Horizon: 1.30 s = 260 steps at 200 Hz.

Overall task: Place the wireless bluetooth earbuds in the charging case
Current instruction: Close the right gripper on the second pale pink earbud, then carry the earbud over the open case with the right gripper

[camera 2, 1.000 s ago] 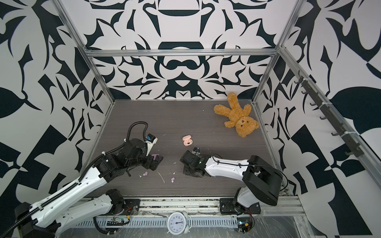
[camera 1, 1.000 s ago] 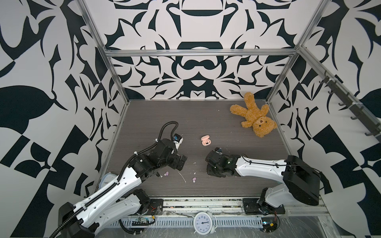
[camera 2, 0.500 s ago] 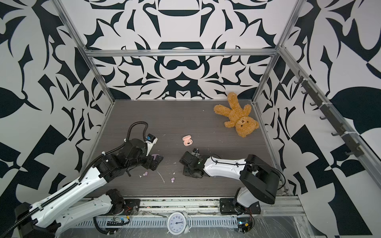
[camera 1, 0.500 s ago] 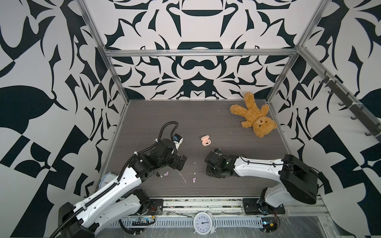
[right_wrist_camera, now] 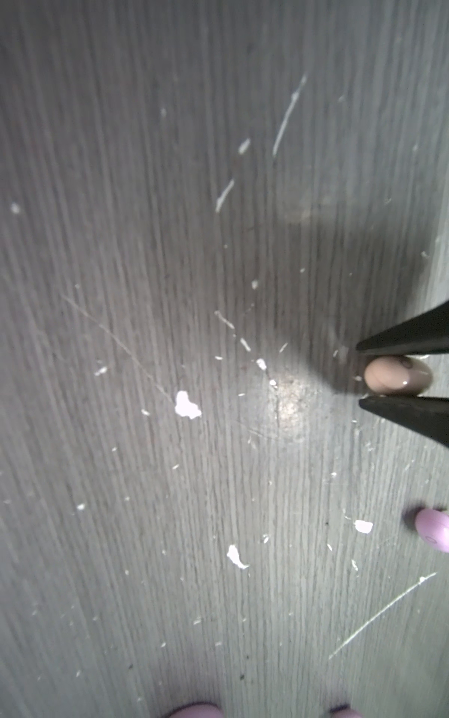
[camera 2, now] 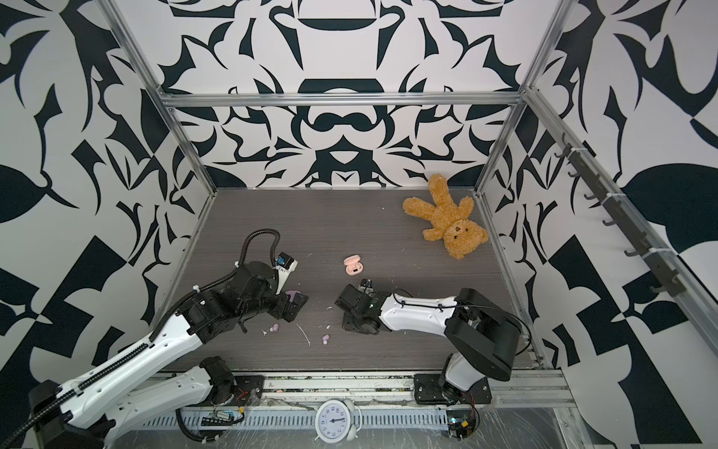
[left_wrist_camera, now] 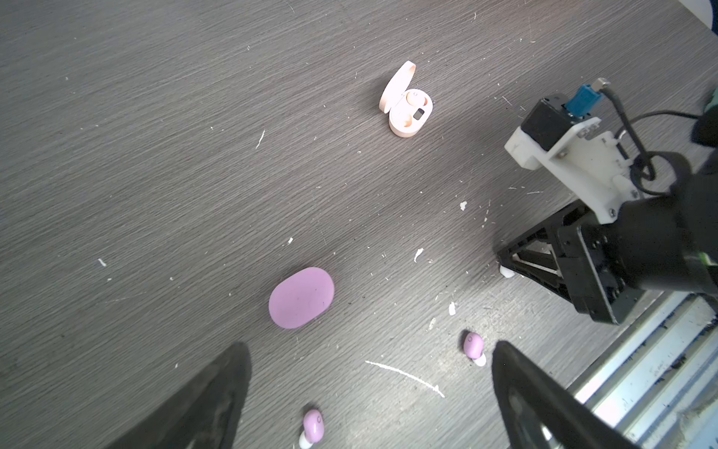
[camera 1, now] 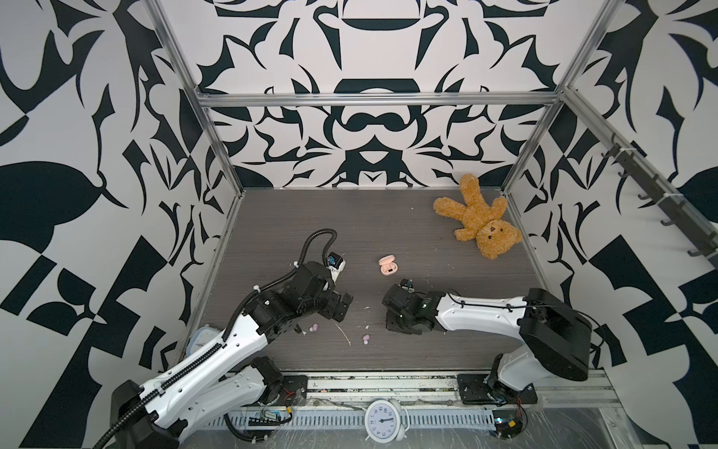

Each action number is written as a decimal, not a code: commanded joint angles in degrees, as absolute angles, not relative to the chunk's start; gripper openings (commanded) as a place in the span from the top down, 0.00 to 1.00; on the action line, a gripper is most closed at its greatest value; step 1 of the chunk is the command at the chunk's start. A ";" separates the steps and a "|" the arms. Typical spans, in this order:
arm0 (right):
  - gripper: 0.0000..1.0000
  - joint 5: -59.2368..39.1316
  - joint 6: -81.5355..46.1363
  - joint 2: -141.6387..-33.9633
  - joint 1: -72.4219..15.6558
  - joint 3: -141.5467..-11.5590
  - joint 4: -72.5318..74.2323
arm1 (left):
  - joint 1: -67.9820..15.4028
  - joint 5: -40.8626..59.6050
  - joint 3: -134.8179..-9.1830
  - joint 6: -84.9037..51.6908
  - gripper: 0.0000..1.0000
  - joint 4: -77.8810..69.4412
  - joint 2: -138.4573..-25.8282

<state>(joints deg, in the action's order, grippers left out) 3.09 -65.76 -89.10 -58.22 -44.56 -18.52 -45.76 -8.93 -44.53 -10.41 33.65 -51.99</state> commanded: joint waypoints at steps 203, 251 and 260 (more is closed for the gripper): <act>0.87 14.07 -39.37 -100.64 -45.73 -73.73 -30.92 | -45.83 -8.57 -43.95 -10.16 0.01 33.75 -51.59; 0.88 16.04 -34.07 -107.57 -44.47 -81.02 -33.00 | -45.88 -8.75 -43.77 -10.13 0.01 33.75 -50.98; 0.88 16.93 -33.31 -108.44 -44.44 -82.13 -33.50 | -45.85 -8.70 -43.77 -10.12 0.01 33.75 -50.98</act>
